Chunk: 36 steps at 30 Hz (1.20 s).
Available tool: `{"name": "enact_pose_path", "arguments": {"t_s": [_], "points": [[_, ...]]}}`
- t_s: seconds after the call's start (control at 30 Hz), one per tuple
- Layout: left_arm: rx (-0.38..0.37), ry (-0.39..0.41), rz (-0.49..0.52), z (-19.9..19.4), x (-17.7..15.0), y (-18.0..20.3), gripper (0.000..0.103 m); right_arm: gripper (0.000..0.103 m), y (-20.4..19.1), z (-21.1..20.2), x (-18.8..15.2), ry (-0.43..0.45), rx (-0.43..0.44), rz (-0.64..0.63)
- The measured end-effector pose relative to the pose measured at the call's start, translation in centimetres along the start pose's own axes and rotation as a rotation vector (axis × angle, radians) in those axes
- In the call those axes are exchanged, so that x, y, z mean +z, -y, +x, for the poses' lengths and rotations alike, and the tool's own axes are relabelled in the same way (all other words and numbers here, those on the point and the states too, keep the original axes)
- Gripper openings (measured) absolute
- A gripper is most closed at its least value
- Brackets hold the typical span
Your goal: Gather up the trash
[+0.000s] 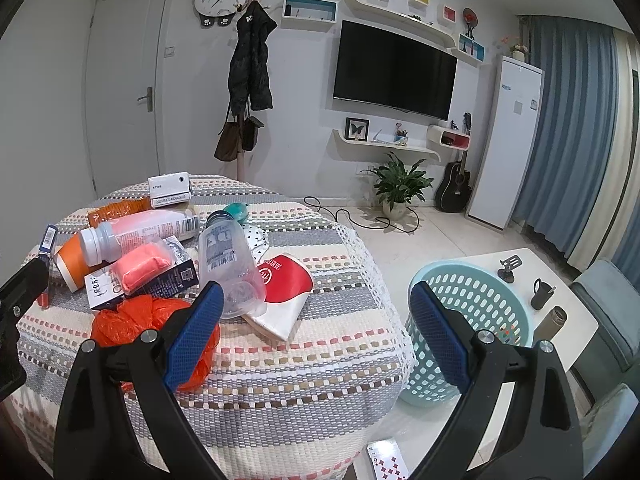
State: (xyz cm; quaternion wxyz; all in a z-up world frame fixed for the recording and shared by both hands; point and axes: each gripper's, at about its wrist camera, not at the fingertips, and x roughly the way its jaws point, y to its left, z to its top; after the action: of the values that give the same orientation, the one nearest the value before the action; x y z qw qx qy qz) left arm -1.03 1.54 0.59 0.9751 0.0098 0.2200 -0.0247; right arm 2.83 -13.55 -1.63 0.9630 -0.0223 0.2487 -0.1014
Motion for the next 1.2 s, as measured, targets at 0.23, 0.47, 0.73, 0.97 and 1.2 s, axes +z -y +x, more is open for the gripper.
{"name": "enact_pose_path", "arguments": {"t_s": [0.23, 0.47, 0.73, 0.97, 1.2], "points": [[-0.004, -0.001, -0.002, 0.0, 0.0, -0.1, 0.096, 0.087, -0.3, -0.2, 0.1, -0.004, -0.010, -0.019], [-0.008, -0.007, -0.009, 0.1, -0.3, -0.2, 0.096, 0.087, -0.5, -0.2, 0.1, -0.009, -0.007, -0.017], [0.032, -0.055, -0.103, 1.2, -0.8, -5.2, 0.096, 0.074, -0.9, 0.5, 0.0, -0.012, 0.000, -0.020], [0.102, -0.082, -0.190, 1.7, -0.5, -12.1, 0.096, 0.063, -2.0, 2.4, 0.9, -0.039, 0.057, -0.031], [0.000, -0.181, -0.152, 5.2, 0.5, -13.8, 0.096, 0.063, -2.6, 4.8, 2.7, -0.070, 0.134, -0.009]]}}
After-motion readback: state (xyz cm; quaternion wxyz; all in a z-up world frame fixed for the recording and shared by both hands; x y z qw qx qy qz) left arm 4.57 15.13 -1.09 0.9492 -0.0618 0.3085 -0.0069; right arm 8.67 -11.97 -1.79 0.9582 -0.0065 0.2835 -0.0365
